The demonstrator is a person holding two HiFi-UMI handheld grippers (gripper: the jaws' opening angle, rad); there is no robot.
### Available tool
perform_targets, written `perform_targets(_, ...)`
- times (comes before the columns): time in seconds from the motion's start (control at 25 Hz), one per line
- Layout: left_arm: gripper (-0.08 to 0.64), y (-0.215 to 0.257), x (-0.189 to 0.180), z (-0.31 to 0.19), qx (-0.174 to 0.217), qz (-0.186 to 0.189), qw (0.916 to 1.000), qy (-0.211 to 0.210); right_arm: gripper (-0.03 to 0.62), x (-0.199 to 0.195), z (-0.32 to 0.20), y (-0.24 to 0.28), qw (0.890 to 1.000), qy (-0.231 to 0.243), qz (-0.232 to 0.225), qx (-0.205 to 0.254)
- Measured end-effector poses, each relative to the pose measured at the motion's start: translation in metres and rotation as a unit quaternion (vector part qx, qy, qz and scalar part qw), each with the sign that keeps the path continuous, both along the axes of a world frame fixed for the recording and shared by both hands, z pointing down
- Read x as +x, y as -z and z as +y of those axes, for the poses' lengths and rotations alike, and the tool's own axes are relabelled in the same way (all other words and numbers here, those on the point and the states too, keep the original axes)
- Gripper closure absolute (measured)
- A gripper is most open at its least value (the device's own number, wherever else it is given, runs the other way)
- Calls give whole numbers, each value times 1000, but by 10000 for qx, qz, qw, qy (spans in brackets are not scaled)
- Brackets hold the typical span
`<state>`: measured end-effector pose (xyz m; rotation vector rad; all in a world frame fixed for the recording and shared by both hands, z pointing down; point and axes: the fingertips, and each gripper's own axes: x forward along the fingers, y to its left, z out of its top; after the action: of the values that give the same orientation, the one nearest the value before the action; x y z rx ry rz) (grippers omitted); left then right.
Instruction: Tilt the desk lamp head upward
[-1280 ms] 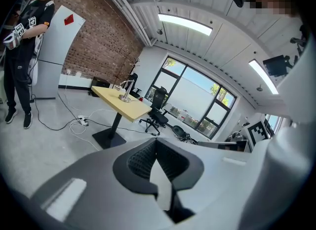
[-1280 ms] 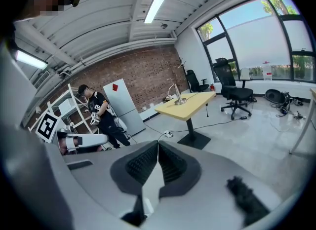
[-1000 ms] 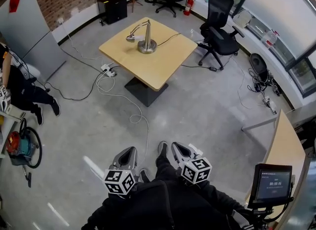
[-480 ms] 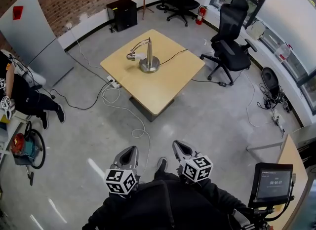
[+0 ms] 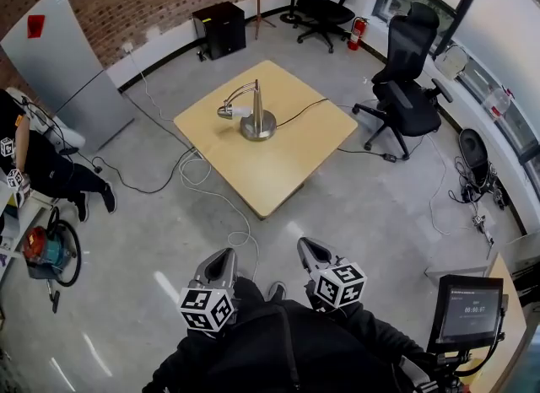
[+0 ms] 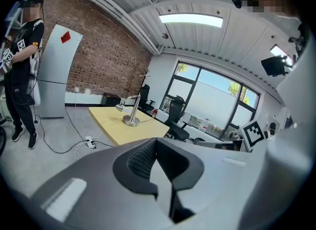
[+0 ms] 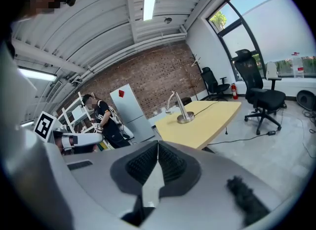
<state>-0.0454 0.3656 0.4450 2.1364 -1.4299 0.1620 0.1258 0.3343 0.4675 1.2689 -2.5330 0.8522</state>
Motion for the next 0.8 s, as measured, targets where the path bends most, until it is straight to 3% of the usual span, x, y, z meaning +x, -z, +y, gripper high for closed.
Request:
perform_targets(0.16,552,1,1,-25,39,49,10000,15,586,4,-24,3,10000,-36,53,38)
perform_targets(0.44,552,-9,9,-90,148,73,9992,-370,586,17,-81,0,9985,-500,151,151)
perform_targets(0.8,546,-19,-23,-178,20,270,9978,-603,586,-14,-151,-11,9968,-741,312,-25)
